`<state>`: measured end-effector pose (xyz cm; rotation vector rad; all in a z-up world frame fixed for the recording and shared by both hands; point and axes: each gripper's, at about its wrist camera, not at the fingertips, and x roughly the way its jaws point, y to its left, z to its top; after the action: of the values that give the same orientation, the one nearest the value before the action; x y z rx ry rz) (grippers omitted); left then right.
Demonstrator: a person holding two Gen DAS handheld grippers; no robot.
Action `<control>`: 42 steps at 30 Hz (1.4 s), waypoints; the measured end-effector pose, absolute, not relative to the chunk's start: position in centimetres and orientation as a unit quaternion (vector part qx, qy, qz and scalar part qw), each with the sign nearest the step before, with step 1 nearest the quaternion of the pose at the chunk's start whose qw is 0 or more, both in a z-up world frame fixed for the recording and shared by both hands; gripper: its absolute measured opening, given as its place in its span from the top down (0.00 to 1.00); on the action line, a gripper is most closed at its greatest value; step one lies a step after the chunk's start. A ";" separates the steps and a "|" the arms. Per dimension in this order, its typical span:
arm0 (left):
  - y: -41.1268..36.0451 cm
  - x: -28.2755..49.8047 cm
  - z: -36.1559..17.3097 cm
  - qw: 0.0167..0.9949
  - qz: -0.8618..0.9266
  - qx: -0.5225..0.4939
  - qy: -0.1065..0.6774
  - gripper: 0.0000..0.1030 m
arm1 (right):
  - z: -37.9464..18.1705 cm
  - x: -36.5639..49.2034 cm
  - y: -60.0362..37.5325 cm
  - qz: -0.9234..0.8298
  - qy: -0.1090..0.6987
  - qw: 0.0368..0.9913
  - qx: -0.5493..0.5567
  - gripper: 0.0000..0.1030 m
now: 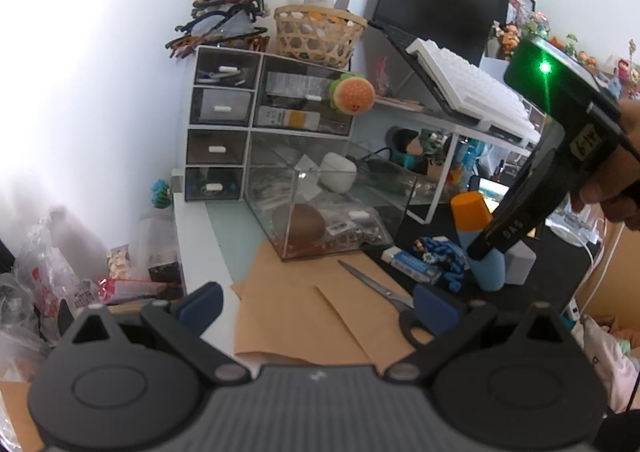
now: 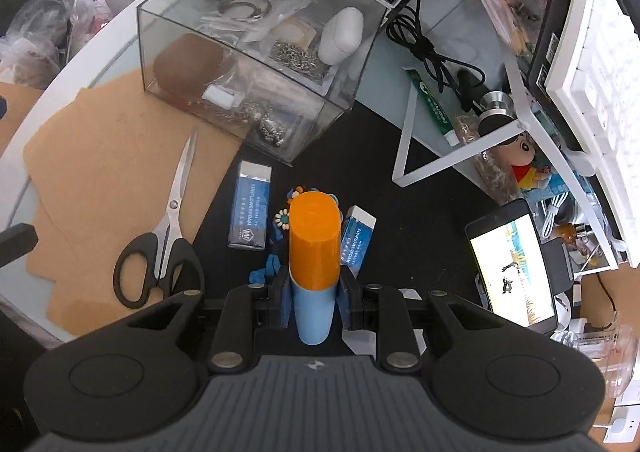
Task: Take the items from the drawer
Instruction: 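Lower the sunscreen bottle onto the black mat beside the erasers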
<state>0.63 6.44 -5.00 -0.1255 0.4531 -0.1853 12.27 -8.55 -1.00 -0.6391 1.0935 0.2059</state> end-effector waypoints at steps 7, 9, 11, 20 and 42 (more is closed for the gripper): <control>6.6 0.8 -5.1 0.967 -0.093 -0.066 0.226 0.00 | -0.7 13.3 -9.6 0.090 0.521 0.806 -0.267 0.75; 6.6 0.8 -5.1 0.967 -0.093 -0.067 0.226 0.00 | -0.5 13.5 -9.9 0.089 0.525 0.807 -0.255 0.75; 6.7 0.9 -5.1 0.967 -0.094 -0.068 0.227 0.00 | -0.4 13.8 -10.3 0.088 0.529 0.808 -0.242 0.75; 6.6 0.9 -5.3 0.967 -0.092 -0.069 0.228 0.00 | 0.2 14.6 -11.7 0.093 0.548 0.812 -0.180 0.75; 6.2 1.0 -5.5 0.966 -0.092 -0.065 0.231 0.00 | 0.4 13.8 -12.3 0.113 0.574 0.795 -0.159 0.75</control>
<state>1.02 6.22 -5.52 -0.1322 0.4678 -0.1854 13.76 -12.32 0.40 -0.3417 1.2329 0.2422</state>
